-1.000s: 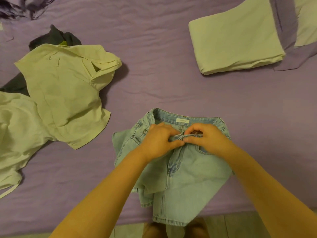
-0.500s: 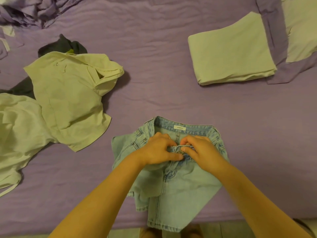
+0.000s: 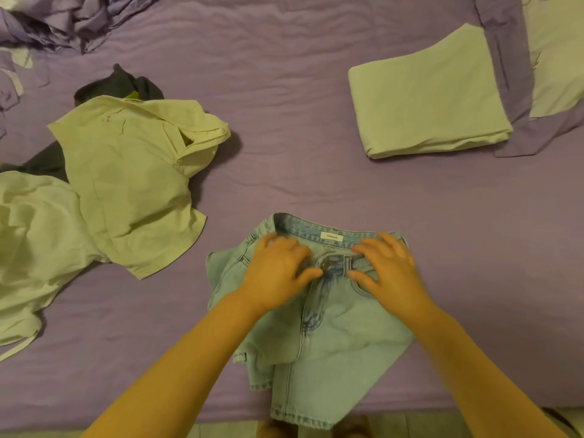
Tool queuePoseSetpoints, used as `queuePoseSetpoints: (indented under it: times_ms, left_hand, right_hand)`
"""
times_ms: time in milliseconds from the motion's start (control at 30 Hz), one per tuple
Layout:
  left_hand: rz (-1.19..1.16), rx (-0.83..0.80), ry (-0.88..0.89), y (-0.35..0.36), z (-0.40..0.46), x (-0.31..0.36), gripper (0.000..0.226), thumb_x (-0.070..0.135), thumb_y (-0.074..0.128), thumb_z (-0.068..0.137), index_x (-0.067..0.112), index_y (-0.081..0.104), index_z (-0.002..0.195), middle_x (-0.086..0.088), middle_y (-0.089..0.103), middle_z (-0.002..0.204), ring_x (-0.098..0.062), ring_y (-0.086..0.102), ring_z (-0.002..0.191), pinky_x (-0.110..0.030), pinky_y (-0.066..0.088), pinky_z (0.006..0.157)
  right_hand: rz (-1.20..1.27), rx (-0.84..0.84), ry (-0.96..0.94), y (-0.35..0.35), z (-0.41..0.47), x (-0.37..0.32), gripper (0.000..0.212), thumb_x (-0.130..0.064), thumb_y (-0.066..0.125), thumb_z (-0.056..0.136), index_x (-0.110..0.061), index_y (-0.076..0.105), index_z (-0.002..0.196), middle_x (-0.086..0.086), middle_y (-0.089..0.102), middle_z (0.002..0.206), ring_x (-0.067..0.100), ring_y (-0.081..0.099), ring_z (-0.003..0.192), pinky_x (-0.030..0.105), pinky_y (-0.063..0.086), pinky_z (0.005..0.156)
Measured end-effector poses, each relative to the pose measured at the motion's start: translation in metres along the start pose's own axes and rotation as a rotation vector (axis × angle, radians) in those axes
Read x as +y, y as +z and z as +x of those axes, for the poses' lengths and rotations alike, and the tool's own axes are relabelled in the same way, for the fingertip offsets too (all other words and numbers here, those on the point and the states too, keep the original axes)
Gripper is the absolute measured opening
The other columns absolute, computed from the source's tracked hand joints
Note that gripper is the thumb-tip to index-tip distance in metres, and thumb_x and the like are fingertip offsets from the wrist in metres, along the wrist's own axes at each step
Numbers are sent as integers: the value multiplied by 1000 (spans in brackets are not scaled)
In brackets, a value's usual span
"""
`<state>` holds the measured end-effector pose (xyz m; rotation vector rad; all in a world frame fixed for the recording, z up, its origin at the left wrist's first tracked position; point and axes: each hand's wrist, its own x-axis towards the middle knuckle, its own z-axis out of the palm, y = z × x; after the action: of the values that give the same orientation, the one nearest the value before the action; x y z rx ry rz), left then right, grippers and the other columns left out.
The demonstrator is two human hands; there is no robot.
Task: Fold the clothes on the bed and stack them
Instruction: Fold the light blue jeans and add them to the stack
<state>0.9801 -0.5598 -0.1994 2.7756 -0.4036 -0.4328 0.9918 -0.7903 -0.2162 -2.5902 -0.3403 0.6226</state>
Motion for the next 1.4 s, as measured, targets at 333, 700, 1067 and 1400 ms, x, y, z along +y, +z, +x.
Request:
queuePoseSetpoints:
  times_ms: [333, 700, 1067, 1400]
  left_hand:
    - [-452, -115, -628, 21, 27, -73, 79, 32, 63, 90, 4, 19, 149, -18, 34, 150, -34, 35, 135, -40, 32, 105]
    - [-653, 13, -688, -31, 24, -50, 24, 32, 71, 84, 14, 55, 84, -2, 48, 58, -18, 46, 54, -32, 37, 57]
    - [-627, 585, -527, -213, -7, -5, 19, 28, 65, 89, 12, 59, 81, -2, 56, 68, -14, 50, 62, -29, 37, 56]
    - [-811, 827, -316, -394, -40, 34, 24, 26, 53, 97, 3, 56, 94, -18, 55, 84, -24, 49, 73, -47, 44, 70]
  right_hand:
    - [355, 52, 430, 34, 5, 47, 86, -32, 62, 88, -18, 6, 152, 10, 14, 158, 29, 18, 143, 44, 24, 112]
    - [751, 208, 415, -5, 8, 8, 18, -18, 69, 85, -15, 59, 99, 0, 65, 94, 20, 61, 90, 33, 47, 77]
    - [1212, 250, 242, -174, 9, -103, 18, -10, 67, 85, -8, 66, 103, 10, 70, 97, 28, 67, 88, 39, 54, 77]
    - [1192, 574, -79, -362, -32, -209, 10, -9, 64, 88, 1, 65, 89, 16, 64, 86, 26, 64, 76, 40, 55, 71]
